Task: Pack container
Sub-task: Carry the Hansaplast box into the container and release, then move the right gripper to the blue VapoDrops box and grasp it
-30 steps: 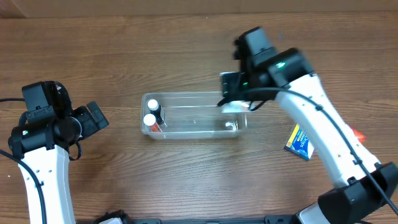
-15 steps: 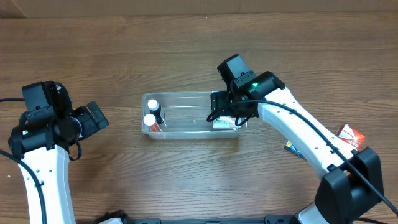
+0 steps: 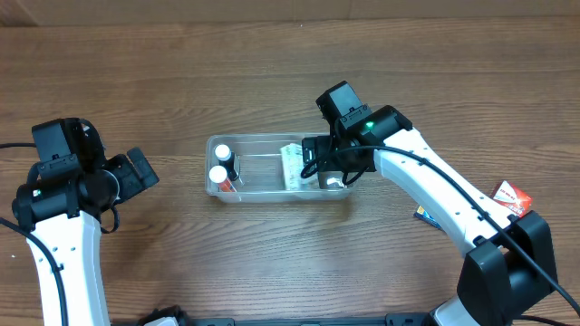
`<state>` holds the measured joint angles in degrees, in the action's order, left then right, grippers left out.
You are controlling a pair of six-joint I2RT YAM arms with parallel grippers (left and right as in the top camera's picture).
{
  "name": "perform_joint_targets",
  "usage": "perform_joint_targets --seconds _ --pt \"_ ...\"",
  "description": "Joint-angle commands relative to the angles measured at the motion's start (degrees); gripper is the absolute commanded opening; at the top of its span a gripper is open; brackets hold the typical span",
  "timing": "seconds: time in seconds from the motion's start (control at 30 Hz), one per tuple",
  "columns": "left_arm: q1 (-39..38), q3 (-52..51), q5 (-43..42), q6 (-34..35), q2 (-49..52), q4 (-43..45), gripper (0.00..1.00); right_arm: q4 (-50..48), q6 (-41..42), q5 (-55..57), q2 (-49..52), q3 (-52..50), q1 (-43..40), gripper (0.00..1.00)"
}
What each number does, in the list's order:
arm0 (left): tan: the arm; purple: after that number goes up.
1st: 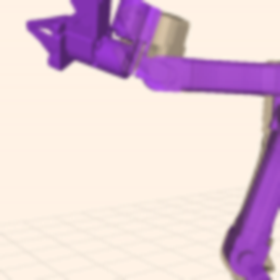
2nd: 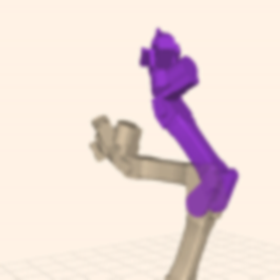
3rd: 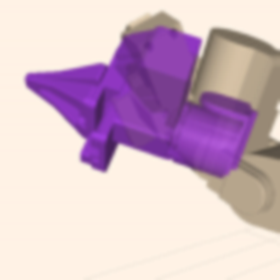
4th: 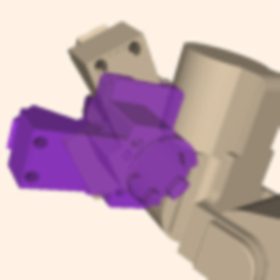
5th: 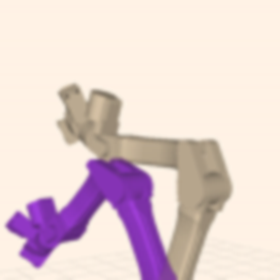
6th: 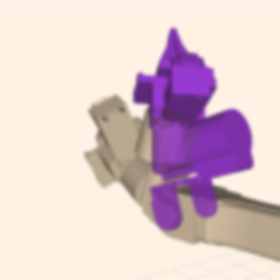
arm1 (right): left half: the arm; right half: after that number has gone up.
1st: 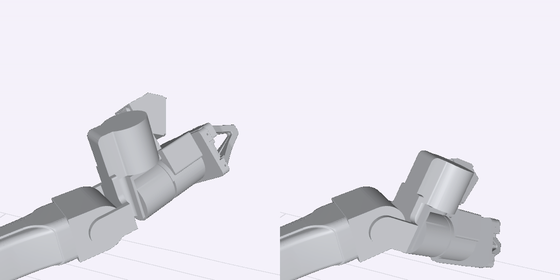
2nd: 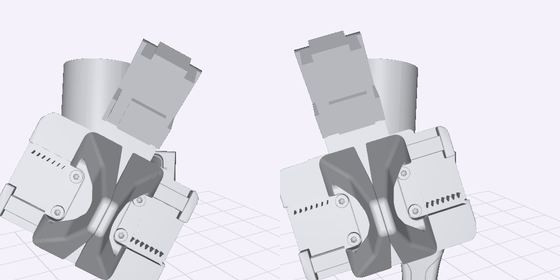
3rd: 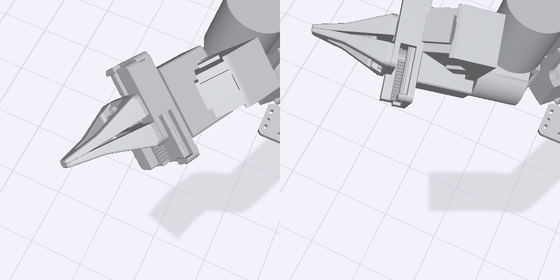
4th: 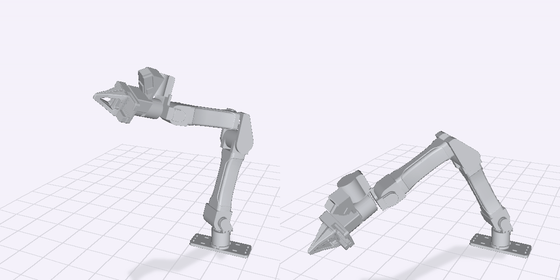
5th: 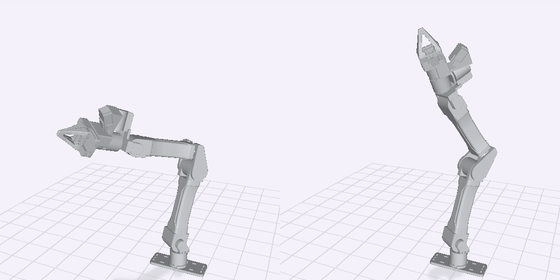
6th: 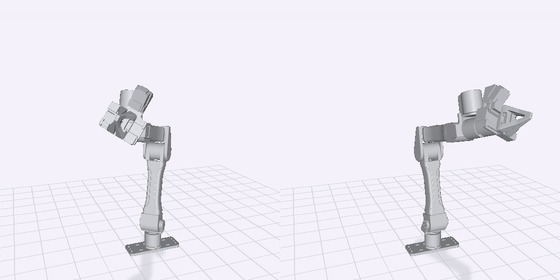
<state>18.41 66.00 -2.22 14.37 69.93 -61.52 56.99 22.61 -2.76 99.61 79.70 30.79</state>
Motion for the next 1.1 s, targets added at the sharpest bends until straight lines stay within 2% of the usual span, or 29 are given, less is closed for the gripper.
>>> perform_joint_targets --seconds 0.0,0.17,0.37,0.47,0.57,0.7,0.83,0.93,1.07 --pt "0.2 0.1 -0.8 -1.3 0.1 0.1 1.00 -0.4 -0.1 0.1 0.4 0.0 -0.1 1.00" --pt "0.2 0.1 -0.8 -1.3 0.1 0.1 1.00 -0.3 -0.1 0.1 0.4 0.0 0.0 0.98" --pt "0.2 0.1 -0.8 -1.3 0.1 0.1 1.00 -0.3 -0.1 0.3 0.3 0.4 0.0 0.85" --pt "0.2 0.1 -0.8 -1.3 0.1 0.1 1.00 2.4 -0.1 3.1 -0.8 4.1 -0.5 0.85" --pt "0.2 0.1 -0.8 -1.3 0.1 0.0 1.00 7.5 0.1 9.4 -3.3 10.6 -2.8 0.91" --pt "0.2 0.1 -0.8 -1.3 0.1 0.0 1.00 13.7 3.8 12.0 -6.6 16.7 -11.7 1.00" --pt "0.2 0.1 -1.0 -1.3 0.1 0.1 1.00 20.0 5.5 7.1 -7.7 16.6 -27.6 1.00" --pt "0.2 0.1 -1.3 -1.3 0.1 0.3 1.00 22.5 5.0 5.2 -7.3 12.9 -34.5 1.00" --pt "0.2 0.1 -1.3 -1.3 0.1 0.3 1.00 19.6 1.7 3.2 -7.2 3.5 -38.2 1.00"
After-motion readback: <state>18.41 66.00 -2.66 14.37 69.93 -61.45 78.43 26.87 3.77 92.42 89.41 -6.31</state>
